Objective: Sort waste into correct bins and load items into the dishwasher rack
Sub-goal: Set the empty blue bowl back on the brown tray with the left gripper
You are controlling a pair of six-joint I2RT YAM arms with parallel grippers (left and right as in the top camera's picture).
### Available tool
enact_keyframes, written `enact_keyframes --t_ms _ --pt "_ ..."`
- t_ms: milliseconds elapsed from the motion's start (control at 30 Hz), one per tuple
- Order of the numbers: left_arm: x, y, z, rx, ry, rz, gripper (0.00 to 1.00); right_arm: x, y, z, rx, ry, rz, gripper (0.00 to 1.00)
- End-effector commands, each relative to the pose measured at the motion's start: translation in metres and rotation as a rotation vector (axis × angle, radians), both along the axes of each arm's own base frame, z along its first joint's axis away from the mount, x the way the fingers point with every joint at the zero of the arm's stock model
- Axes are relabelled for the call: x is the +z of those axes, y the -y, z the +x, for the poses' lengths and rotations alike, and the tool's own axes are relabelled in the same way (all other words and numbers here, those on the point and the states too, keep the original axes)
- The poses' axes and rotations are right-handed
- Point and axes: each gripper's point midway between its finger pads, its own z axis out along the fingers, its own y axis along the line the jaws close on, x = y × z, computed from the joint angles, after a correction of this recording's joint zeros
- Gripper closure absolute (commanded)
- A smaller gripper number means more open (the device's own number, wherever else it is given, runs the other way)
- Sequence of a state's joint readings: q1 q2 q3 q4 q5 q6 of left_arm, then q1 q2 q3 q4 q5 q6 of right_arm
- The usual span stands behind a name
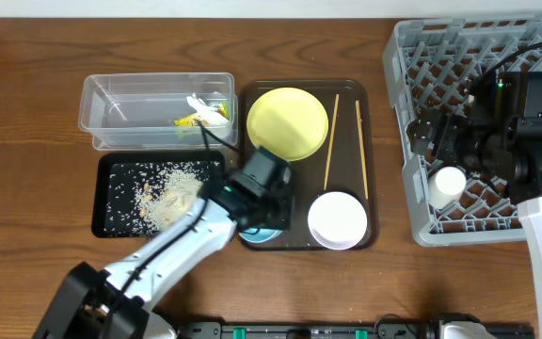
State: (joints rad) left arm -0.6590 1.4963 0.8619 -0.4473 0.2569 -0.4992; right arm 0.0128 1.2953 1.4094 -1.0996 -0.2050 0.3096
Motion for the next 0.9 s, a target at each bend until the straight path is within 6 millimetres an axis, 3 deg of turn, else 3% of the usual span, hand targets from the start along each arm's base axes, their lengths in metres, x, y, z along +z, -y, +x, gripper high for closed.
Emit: enact_keyframes --t_ms 0,33,133,300,400,600,867 --pt "0.001 -0.021 0.032 0.110 0.159 0.150 0.71 0.003 -0.004 0.001 0.020 0.010 -0.011 0.01" --pt "0.003 -0.017 0.034 0.108 0.166 0.132 0.59 0.003 -0.004 0.001 0.020 0.010 -0.011 0.01" --pt "0.012 -0.002 0.034 0.082 0.155 0.061 0.39 0.003 -0.004 0.001 0.020 0.010 -0.011 0.01" --pt "0.050 0.025 0.040 0.040 0.173 -0.078 0.23 0.003 -0.004 0.001 0.020 0.010 -0.011 0.01" --pt "0.089 0.032 0.048 -0.011 0.273 -0.119 0.19 0.003 -0.004 0.001 0.020 0.010 -0.011 0.01" --pt "0.154 0.007 0.065 -0.036 0.546 -0.088 0.16 0.003 -0.004 0.001 0.020 0.010 -0.011 0.01" --pt "0.236 -0.059 0.069 0.064 0.830 -0.045 0.13 0.003 -0.004 0.001 0.020 0.010 -0.011 0.01"
